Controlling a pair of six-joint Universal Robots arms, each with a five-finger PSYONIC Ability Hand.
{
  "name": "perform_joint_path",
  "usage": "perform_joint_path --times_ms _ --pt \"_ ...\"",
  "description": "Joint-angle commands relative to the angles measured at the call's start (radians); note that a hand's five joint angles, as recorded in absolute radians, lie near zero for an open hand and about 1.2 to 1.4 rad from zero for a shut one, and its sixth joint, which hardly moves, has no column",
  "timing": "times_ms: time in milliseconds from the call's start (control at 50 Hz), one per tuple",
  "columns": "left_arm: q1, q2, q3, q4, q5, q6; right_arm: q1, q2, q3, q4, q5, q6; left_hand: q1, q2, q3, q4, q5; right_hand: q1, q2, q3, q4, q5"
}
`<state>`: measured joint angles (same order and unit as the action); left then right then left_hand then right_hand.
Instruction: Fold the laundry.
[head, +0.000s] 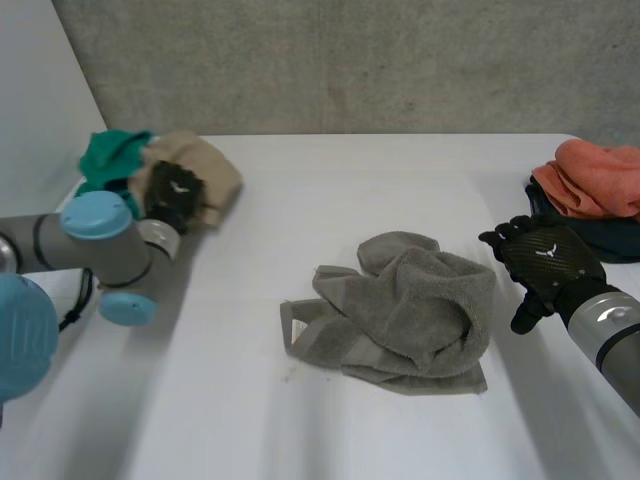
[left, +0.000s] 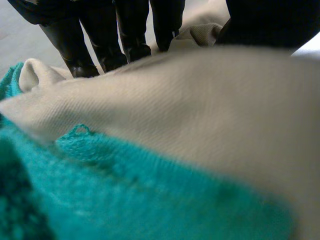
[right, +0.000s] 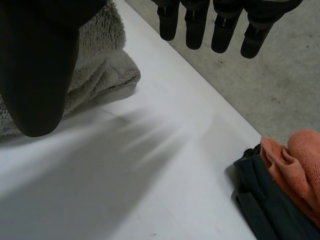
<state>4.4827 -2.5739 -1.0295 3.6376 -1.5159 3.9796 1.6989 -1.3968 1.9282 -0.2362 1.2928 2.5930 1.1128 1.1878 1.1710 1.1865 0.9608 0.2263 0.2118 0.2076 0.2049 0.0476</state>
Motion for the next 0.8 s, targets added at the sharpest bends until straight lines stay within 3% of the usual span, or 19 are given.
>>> perform_joint_path --times_ms 20,80,140,180,200,280,500,580,740,800 --pt "0.115 -0.011 0.017 0.156 -0.182 0.166 0.002 0.002 -0.003 -0.003 0.005 -0.002 0.283 0.208 0.225 0.21 0.261 -0.052 -0.037 -0.033 -0.03 -0.048" --pt "0.13 -0.008 -0.003 0.179 -0.187 0.225 0.011 0.007 -0.005 -0.003 0.005 -0.002 0.283 0.208 0.225 0.21 0.261 -0.052 -0.037 -0.033 -0.03 -0.048" --pt "0.112 0.012 -0.072 0.187 -0.178 0.196 0.042 0.01 -0.008 -0.005 0.008 -0.002 0.261 0.186 0.202 0.187 0.238 -0.052 -0.037 -0.033 -0.03 -0.048" --pt "0.09 0.052 -0.113 0.194 -0.162 0.162 0.045 0.009 -0.009 -0.003 0.008 -0.001 -0.154 -0.229 -0.213 -0.228 -0.177 -0.052 -0.037 -0.033 -0.03 -0.048" --pt "0.066 0.11 -0.159 0.202 -0.143 0.124 0.045 0.007 -0.011 -0.003 0.01 -0.001 -0.581 -0.656 -0.639 -0.655 -0.603 -0.052 -0.037 -0.033 -0.03 -0.048" --pt "0.007 0.242 -0.259 0.213 -0.113 0.032 0.041 -0.002 -0.018 -0.002 0.013 -0.001 -0.878 -0.953 -0.936 -0.952 -0.901 -0.052 -0.037 -0.033 -0.03 -0.048" --pt "-0.143 0.561 -0.524 0.124 -0.109 -0.074 0.039 -0.067 -0.057 0.054 -0.001 -0.007 -0.885 -0.96 -0.943 -0.958 -0.907 -0.052 -0.037 -0.033 -0.03 -0.048" --pt "-0.288 0.685 -0.647 -0.008 -0.069 -0.166 0.019 -0.08 -0.09 0.155 -0.004 -0.046 -0.885 -0.96 -0.943 -0.958 -0.907 -0.052 -0.037 -0.033 -0.03 -0.048" --pt "-0.531 0.726 -0.693 -0.227 0.008 -0.454 -0.013 -0.079 -0.104 0.307 -0.016 -0.105 -0.803 -0.878 -0.861 -0.876 -0.825 -0.052 -0.037 -0.033 -0.03 -0.048" --pt "-0.562 0.689 -0.684 -0.25 0.005 -0.5 -0.012 -0.077 -0.094 0.31 -0.043 -0.103 -0.779 -0.854 -0.837 -0.853 -0.802 -0.052 -0.037 -0.033 -0.03 -0.048"
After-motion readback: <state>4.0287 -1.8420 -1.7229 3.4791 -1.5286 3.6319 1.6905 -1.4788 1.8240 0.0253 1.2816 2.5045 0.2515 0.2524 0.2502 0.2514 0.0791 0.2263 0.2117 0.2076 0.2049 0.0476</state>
